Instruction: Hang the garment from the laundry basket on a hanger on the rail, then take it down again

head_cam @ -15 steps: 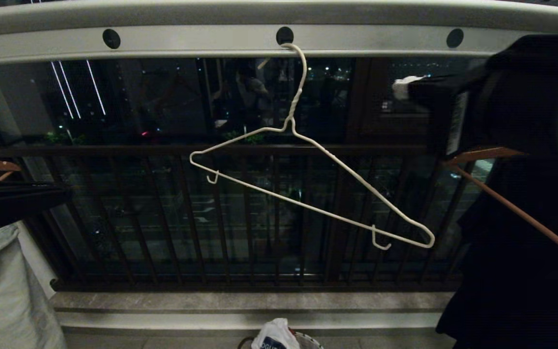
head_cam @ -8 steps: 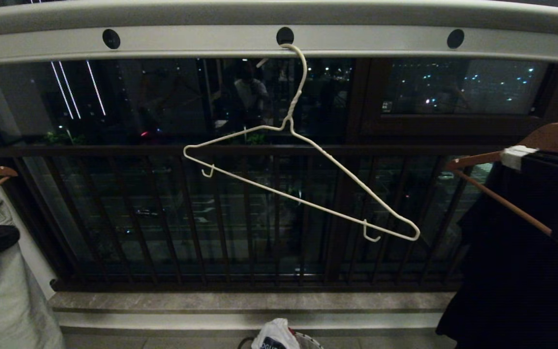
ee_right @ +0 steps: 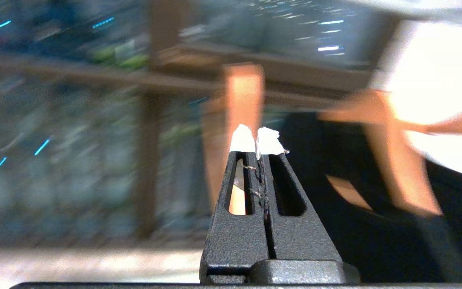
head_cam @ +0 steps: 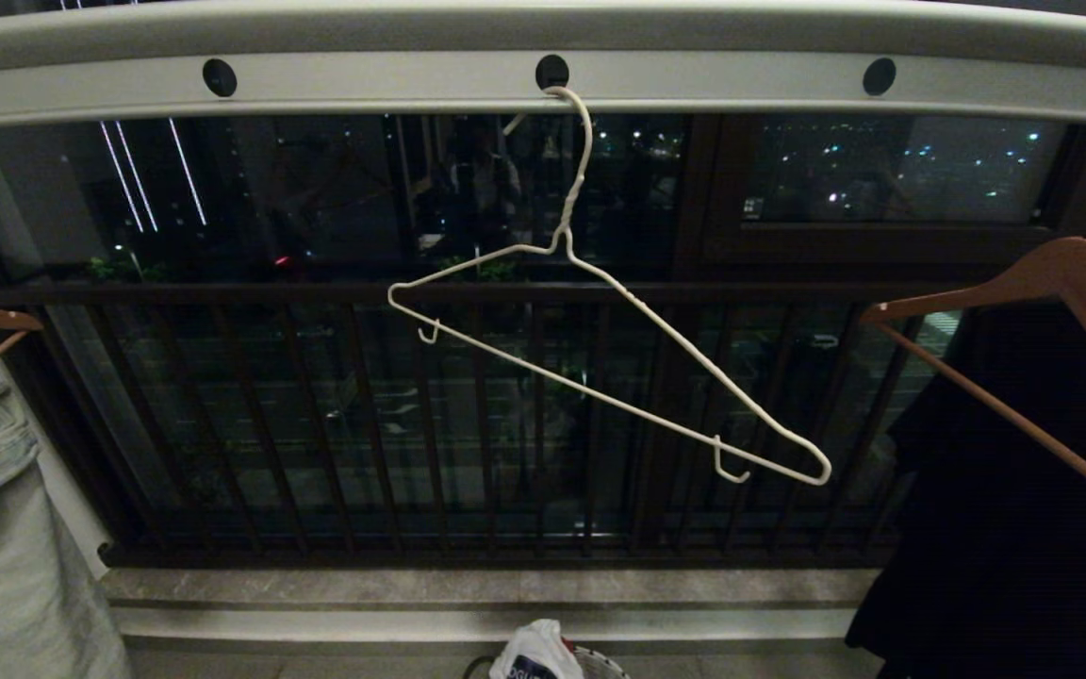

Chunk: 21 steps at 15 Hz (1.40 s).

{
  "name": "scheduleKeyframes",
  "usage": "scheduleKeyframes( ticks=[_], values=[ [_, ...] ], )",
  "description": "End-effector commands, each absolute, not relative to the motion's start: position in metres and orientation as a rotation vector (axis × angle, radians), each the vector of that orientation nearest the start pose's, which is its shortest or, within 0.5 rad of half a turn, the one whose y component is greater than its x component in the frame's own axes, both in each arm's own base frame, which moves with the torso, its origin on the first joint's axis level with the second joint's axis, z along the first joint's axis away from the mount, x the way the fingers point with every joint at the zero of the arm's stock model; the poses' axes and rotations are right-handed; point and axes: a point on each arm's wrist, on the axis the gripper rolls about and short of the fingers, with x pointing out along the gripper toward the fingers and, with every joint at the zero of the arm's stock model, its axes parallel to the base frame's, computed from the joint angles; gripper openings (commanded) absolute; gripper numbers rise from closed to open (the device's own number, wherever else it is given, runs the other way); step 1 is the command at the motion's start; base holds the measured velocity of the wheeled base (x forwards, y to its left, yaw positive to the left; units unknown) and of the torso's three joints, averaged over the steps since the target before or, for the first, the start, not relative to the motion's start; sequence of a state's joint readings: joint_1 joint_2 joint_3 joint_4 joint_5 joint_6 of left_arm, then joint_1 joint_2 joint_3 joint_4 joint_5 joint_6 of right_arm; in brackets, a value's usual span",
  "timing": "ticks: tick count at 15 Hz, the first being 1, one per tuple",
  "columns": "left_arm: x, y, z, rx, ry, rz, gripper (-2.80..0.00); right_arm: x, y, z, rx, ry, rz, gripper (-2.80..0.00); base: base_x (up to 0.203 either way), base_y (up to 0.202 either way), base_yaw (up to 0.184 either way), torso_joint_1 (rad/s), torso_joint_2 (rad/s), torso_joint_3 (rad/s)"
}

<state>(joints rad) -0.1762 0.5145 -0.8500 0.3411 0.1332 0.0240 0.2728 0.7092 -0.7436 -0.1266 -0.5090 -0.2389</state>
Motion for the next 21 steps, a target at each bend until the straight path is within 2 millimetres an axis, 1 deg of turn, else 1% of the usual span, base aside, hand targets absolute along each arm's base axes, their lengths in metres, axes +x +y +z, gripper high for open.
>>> scheduleKeyframes(
  ticks=[1,3,4,6,7,9,11,12,13,15,16,17,19,20,21],
  values=[
    [-0.033,0.007,0.267,0.019,-0.032,0.004,-2.80,-0.003,-0.012,0.298,-0.145,-0.243,-0.421,-2.80,0.000,0.000,0.000,0.000,0.00,0.000],
    [-0.042,0.006,0.256,0.023,-0.044,0.062,-2.80,-0.040,-0.013,0.305,-0.149,-0.287,-0.506,-2.80,0.000,0.000,0.000,0.000,0.00,0.000],
    [-0.045,0.005,0.248,0.028,-0.044,0.087,-2.80,-0.052,-0.013,0.304,-0.154,-0.279,-0.517,-2.80,0.000,0.000,0.000,0.000,0.00,0.000],
    [-0.056,0.004,0.227,0.044,-0.060,0.101,-2.80,-0.065,-0.013,0.297,-0.157,-0.280,-0.510,-2.80,0.000,0.000,0.000,0.000,0.00,0.000],
    [-0.059,0.003,0.215,0.049,-0.059,0.103,-2.80,-0.066,-0.013,0.286,-0.168,-0.237,-0.492,-2.80,0.000,0.000,0.000,0.000,0.00,0.000],
    [-0.056,0.003,0.188,0.055,-0.013,0.105,-2.80,-0.065,-0.011,0.253,-0.188,-0.168,-0.406,-2.80,0.000,0.000,0.000,0.000,0.00,0.000],
    [-0.052,0.003,0.160,0.057,0.032,0.107,-2.80,-0.060,-0.010,0.214,-0.167,-0.093,-0.352,-2.80,0.000,0.000,0.000,0.000,0.00,0.000],
    [-0.052,0.003,0.150,0.061,0.038,0.102,-2.80,-0.057,-0.009,0.197,-0.153,-0.057,-0.335,-2.80,0.000,0.000,0.000,0.000,0.00,0.000],
    [-0.050,0.002,0.142,0.060,0.040,0.080,-2.80,-0.054,-0.008,0.180,-0.125,-0.036,-0.287,-2.80,0.000,0.000,0.000,0.000,0.00,0.000],
    [-0.041,0.002,0.131,0.058,-0.013,0.055,-2.80,-0.058,-0.003,0.154,-0.030,-0.059,-0.066,-2.80,0.000,0.000,0.000,0.000,0.00,0.000],
    [-0.036,0.001,0.126,0.064,-0.036,0.052,-2.80,-0.057,-0.002,0.139,0.002,-0.047,-0.014,-2.80,0.000,0.000,0.000,0.000,0.00,0.000],
    [-0.032,0.001,0.119,0.080,-0.039,0.050,-2.80,-0.053,-0.001,0.129,0.025,-0.032,0.013,-2.80,0.000,0.000,0.000,0.000,0.00,0.000],
    [-0.030,0.001,0.102,0.136,-0.027,0.049,-2.80,-0.050,0.000,0.126,0.041,-0.057,0.043,-2.80,0.000,0.000,0.000,0.000,0.00,0.000],
    [-0.029,0.001,0.091,0.167,-0.016,0.048,-2.80,-0.048,0.000,0.125,0.031,-0.073,0.046,-2.80,0.000,0.000,0.000,0.000,0.00,0.000],
    [-0.027,0.001,0.085,0.176,-0.007,0.047,-2.80,-0.047,0.000,0.122,-0.002,-0.072,0.047,-2.80,0.000,0.000,0.000,0.000,0.00,0.000]
  ],
)
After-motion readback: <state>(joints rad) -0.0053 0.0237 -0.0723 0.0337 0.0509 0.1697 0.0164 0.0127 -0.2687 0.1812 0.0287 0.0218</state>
